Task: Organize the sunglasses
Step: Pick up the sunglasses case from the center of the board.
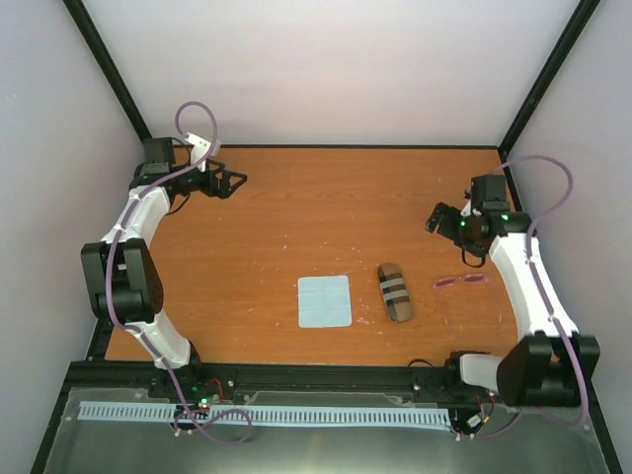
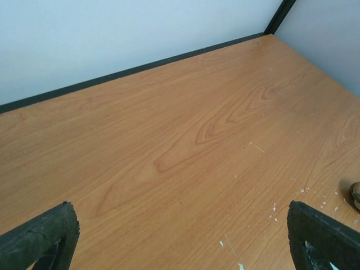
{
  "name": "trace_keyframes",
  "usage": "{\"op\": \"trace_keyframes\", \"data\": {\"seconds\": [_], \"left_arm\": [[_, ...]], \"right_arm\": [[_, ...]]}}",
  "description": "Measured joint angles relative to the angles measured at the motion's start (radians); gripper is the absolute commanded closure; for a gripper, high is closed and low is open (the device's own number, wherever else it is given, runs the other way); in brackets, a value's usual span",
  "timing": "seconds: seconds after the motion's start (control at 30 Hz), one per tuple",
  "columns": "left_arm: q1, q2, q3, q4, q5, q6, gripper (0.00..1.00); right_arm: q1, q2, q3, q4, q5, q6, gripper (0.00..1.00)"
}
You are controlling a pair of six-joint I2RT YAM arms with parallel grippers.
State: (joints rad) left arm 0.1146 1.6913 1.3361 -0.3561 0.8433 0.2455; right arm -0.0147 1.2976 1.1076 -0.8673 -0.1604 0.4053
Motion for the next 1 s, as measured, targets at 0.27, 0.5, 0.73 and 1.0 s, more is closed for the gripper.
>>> {"op": "trace_keyframes", "data": {"seconds": [0.27, 0.5, 0.73, 1.0], "left_arm": [[0.0, 0.027, 0.043, 0.019, 0.017, 0.012, 0.0], [0.0, 0.019, 0.033, 0.021, 0.01, 0.026, 0.0], [0.0, -0.033, -0.014, 0.045, -0.018, 0.026, 0.0], [0.0, -0.058, -0.061, 0.074, -0.062, 0.034, 0.0]], "right_arm": [[-0.004, -0.217, -0.078, 0.123, -0.039, 0.101, 0.0], [0.083, 0.016, 0.031, 0.03, -0.038, 0.031, 0.22], [0.317, 0.203, 0.174, -0.182, 0.024, -0.025, 0.2], [0.447, 0.294, 0.2, -0.33, 0.043, -0.042, 0.16]]}}
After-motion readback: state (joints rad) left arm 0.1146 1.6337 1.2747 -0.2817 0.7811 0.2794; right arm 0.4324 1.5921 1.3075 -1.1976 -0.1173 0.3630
